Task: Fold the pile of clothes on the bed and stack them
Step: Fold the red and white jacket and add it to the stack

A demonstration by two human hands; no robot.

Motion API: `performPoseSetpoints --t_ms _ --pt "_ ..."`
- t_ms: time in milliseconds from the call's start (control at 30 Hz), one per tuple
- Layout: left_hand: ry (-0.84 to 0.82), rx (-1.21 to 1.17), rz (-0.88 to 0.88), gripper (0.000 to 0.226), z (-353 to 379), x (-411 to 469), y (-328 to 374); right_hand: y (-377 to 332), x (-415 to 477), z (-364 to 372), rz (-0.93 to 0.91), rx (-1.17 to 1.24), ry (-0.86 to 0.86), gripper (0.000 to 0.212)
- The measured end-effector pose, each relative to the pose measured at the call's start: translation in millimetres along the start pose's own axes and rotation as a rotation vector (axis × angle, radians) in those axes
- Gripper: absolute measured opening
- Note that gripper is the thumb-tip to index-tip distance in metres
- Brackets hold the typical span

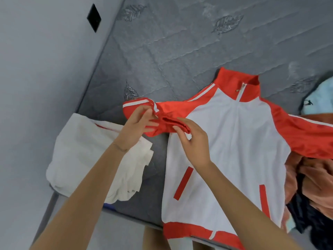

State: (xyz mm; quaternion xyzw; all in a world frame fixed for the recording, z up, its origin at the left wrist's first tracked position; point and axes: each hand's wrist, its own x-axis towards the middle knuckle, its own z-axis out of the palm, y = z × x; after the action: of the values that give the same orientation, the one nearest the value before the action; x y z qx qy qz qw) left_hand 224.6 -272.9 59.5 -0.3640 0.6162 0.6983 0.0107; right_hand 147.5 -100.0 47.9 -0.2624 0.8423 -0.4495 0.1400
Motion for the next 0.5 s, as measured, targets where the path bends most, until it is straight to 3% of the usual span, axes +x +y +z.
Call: performPoseSetpoints --t_ms 67,300,500 --pt "0.022 0.245 0.094 0.019 17.0 5.4 -9.6 6.8 3.9 -21.5 0.166 0.069 0.05 0.011" --pt "0.039 0.982 0.328 0.051 94.9 33.7 -53.9 78.1 11.4 -92.6 0.498 0.167 0.265 0.011" --pt "-0.022 1.207 0.354 0.058 174.7 43.3 -74.2 130.3 17.6 -153.7 0.599 0.153 0.341 0.011"
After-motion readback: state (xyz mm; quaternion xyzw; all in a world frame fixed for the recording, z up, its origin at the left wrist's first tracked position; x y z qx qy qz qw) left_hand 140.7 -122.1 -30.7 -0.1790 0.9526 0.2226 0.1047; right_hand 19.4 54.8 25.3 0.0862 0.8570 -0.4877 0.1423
